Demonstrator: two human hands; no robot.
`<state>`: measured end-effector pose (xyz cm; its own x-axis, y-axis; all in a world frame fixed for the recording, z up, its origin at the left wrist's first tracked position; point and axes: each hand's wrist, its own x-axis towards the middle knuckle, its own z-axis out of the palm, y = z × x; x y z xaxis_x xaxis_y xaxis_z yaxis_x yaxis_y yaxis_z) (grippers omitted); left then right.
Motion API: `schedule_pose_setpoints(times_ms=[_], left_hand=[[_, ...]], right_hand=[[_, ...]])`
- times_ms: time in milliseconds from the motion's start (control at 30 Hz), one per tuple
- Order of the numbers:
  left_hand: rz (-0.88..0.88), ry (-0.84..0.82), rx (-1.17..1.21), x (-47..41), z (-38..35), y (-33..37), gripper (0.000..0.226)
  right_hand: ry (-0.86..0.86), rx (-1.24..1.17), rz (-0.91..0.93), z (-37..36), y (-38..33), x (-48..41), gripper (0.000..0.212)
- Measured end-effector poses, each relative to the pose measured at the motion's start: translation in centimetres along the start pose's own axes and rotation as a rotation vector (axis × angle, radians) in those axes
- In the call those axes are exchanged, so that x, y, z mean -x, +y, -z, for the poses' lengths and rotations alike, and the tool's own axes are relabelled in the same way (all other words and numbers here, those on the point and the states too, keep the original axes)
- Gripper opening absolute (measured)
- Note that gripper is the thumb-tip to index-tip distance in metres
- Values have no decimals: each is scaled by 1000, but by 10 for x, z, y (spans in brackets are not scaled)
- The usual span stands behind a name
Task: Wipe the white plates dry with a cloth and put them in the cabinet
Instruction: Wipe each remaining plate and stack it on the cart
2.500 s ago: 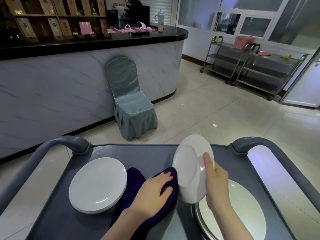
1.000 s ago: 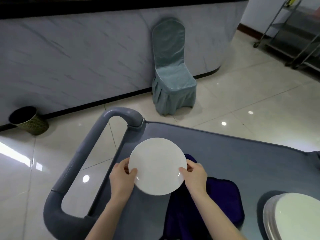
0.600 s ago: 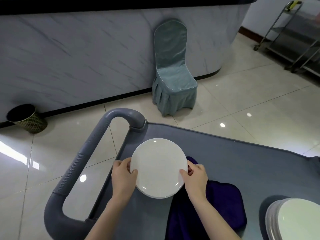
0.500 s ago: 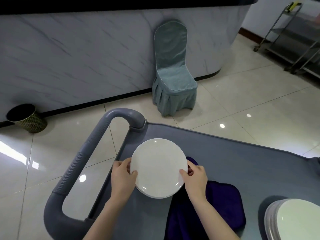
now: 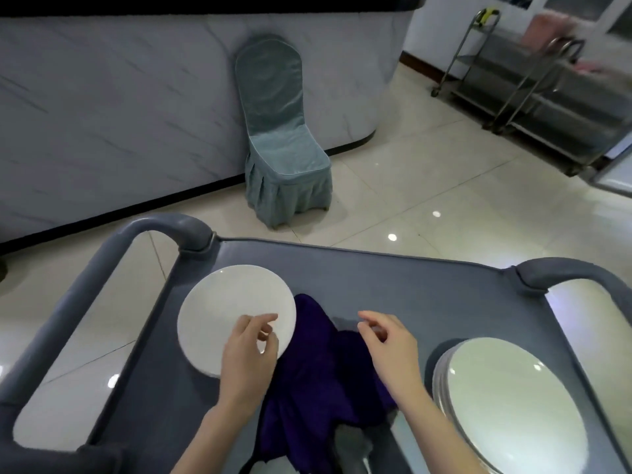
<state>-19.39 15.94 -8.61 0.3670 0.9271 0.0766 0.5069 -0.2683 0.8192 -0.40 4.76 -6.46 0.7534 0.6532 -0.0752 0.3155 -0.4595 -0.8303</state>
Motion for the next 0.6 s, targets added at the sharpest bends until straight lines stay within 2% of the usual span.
schedule_pose_setpoints(times_ms=[167, 267, 400, 533, 600], left_hand=[[-233, -161, 52, 32, -63, 52, 24], [-157, -270, 144, 48, -101, 81, 26], [-15, -459, 121, 68, -147, 114, 21], [54, -529, -11, 84, -184, 137, 45], [74, -522, -59, 90, -194, 145, 45]], right_hand=[[90, 142, 63, 97, 33, 10, 21], [118, 276, 22, 155, 65, 20, 26], [140, 363, -147, 212, 107, 34, 37], [140, 376, -269, 244, 137, 45, 52], [123, 365, -301, 252, 147, 49, 57]])
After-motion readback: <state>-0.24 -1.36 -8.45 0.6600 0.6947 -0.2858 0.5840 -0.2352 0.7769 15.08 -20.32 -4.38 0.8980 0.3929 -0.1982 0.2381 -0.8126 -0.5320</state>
